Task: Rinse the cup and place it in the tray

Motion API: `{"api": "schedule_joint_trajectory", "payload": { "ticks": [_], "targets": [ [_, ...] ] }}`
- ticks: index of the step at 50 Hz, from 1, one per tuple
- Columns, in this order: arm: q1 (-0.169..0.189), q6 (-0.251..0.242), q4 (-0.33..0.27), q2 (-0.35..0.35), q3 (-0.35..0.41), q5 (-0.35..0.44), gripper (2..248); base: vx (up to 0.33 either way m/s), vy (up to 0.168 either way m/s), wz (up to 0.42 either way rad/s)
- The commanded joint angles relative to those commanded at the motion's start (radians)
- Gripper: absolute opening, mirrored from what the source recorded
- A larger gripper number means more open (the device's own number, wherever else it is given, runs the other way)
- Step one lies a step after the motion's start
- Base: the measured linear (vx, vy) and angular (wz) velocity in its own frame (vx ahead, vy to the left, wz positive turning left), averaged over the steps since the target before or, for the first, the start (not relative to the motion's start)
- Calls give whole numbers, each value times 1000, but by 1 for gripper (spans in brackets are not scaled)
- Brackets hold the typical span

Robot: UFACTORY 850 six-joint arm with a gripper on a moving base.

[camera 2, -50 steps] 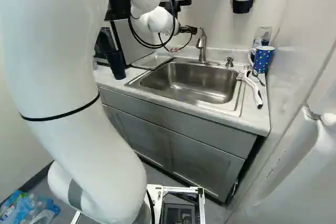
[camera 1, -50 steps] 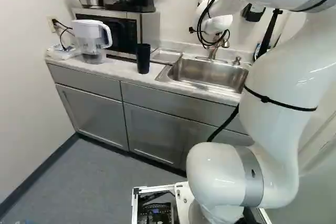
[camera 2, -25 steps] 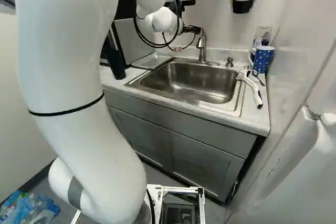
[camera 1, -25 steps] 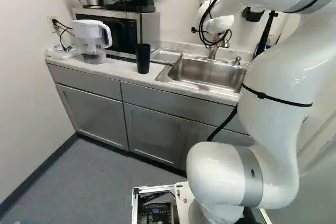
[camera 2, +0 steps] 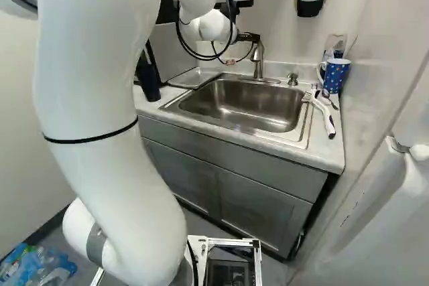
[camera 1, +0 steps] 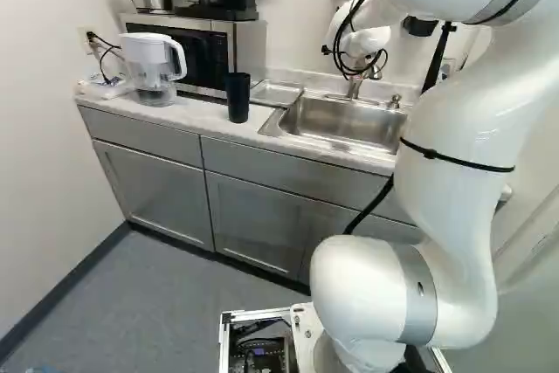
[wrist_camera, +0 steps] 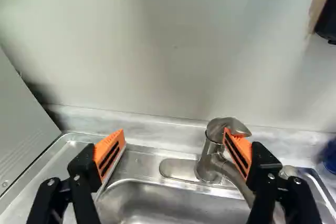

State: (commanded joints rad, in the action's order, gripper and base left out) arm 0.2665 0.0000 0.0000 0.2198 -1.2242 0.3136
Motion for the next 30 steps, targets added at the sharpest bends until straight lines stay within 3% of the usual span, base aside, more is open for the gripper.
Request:
{"api": "schedule_joint_trajectory", "payload": {
  "ticks": [30],
  "targets": [
    [10, 0, 0, 49, -55, 84, 247, 0, 0, 0]
  ]
}}
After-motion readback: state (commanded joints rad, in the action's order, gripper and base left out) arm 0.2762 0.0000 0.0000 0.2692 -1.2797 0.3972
